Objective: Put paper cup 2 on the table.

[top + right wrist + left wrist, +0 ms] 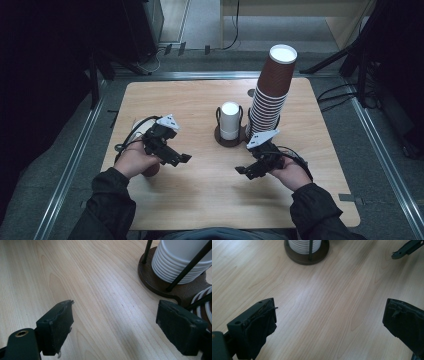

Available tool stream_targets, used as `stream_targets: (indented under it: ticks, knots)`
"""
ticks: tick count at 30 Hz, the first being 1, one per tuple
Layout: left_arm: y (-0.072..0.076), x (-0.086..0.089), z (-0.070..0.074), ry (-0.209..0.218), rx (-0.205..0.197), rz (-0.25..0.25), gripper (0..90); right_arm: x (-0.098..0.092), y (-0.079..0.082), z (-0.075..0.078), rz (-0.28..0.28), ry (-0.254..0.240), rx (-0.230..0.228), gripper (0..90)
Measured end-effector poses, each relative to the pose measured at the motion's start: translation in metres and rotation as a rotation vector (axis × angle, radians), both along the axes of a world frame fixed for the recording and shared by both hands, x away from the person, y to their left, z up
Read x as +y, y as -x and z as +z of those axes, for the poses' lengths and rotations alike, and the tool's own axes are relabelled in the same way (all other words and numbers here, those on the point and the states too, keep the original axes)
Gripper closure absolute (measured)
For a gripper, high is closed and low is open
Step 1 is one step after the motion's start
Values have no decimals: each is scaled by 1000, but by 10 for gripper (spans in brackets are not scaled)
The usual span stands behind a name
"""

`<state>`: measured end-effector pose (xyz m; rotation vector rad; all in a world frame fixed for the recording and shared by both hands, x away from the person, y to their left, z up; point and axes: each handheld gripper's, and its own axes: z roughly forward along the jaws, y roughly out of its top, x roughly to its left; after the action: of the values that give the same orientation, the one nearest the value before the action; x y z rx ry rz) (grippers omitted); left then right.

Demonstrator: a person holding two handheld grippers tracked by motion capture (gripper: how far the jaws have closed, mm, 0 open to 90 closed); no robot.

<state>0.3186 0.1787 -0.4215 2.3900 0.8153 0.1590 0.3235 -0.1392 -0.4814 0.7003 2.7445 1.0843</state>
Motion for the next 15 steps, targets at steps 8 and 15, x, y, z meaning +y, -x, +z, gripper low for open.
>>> stream_targets:
  ticks: [8, 15]
  knots:
    - [1, -25, -12, -27, -3, -22, 0, 0, 1, -1, -4, 1, -4, 144]
    - [2, -42, -19, -26, -5, -29, 0, -1, 3, -2, -21, -14, 3, 145]
